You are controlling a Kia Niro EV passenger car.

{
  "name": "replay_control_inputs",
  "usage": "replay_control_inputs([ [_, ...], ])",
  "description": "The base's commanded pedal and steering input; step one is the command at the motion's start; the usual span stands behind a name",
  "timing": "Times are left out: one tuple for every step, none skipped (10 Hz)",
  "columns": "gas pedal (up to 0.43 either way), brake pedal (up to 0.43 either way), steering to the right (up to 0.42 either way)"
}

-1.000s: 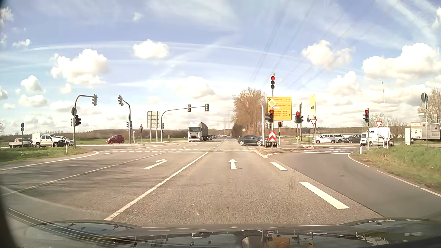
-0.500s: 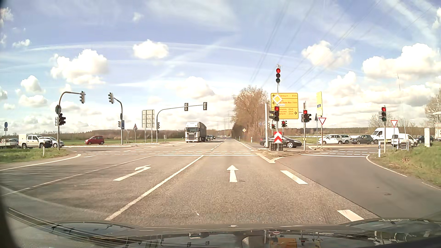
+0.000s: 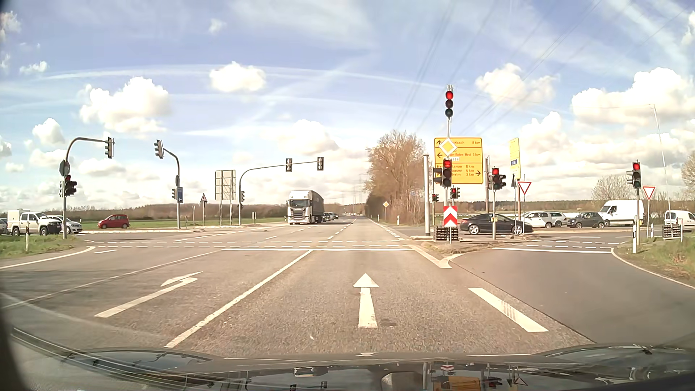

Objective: Follow the waypoints while adhering to traffic rules and regulations

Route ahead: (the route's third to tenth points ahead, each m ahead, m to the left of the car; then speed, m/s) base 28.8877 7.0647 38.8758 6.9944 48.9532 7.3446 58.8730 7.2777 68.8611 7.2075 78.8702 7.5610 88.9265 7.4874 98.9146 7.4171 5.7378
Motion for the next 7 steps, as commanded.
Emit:
replay_control_inputs([
  [0.000, 0.128, -0.004],
  [0.000, 0.140, -0.003],
  [0.000, 0.146, -0.003],
  [0.000, 0.152, -0.004],
  [0.000, 0.152, -0.004],
  [0.000, 0.165, -0.003],
  [0.000, 0.177, -0.003],
])
